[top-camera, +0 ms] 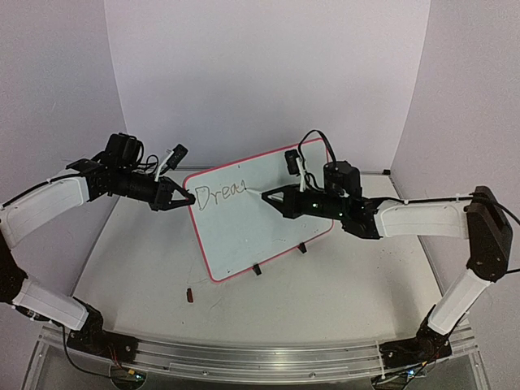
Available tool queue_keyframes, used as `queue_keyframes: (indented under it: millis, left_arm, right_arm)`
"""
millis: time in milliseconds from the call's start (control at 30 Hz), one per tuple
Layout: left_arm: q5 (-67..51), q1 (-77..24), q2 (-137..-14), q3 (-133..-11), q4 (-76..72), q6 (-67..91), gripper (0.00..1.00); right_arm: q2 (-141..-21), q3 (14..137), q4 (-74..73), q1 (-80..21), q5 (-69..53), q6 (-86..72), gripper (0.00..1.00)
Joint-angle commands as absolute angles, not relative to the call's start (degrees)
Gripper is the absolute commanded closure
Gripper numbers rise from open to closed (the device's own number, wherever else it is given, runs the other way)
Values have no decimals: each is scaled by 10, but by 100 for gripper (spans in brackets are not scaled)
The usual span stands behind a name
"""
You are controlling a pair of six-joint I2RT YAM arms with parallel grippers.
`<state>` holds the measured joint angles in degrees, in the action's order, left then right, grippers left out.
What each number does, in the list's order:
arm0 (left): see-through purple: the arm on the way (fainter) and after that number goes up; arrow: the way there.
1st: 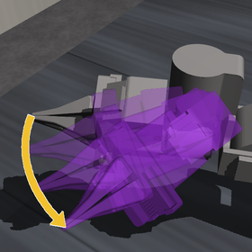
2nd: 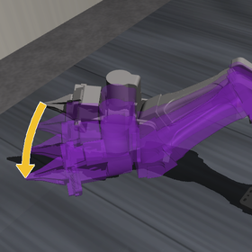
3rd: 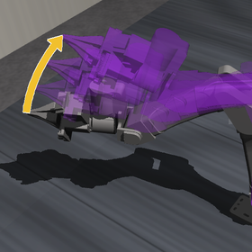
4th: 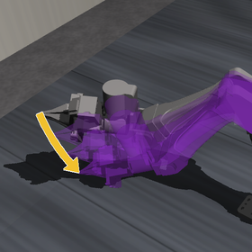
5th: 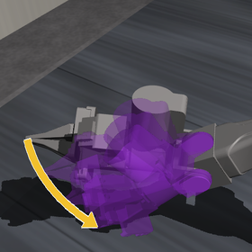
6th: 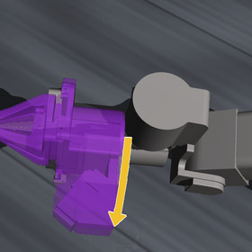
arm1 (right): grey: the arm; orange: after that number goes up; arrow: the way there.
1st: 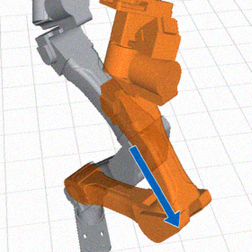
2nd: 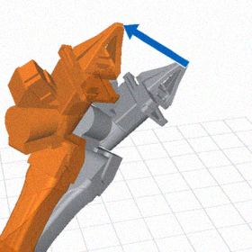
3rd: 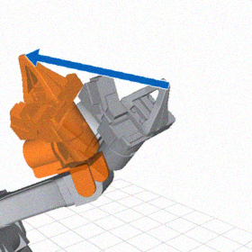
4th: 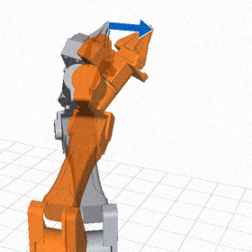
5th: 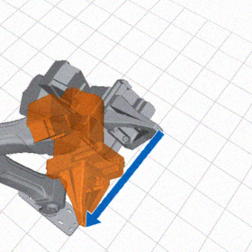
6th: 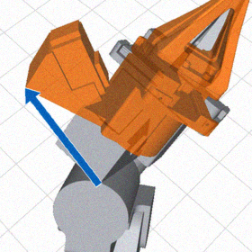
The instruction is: Write a sentence on the whiteboard
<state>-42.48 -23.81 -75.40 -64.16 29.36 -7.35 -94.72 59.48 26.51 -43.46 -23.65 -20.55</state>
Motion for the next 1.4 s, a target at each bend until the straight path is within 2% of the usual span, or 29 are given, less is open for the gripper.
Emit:
queue_keyframes:
  millis: [0,367,800,1367]
  left_arm:
    - [-420,-244,-770,-649,313,-98,100]
    - [-418,-244,-770,-649,314,-98,100]
    - [-418,-244,-767,-649,314,-98,100]
    - [-420,-244,-769,-649,314,-98,100]
  right_arm:
    - [-940,583,270,-432,-214,-214,100]
    - [-936,595,340,-432,-206,-239,100]
    - [-932,580,341,-432,-154,-246,100]
    - [-932,540,335,-433,-170,-256,100]
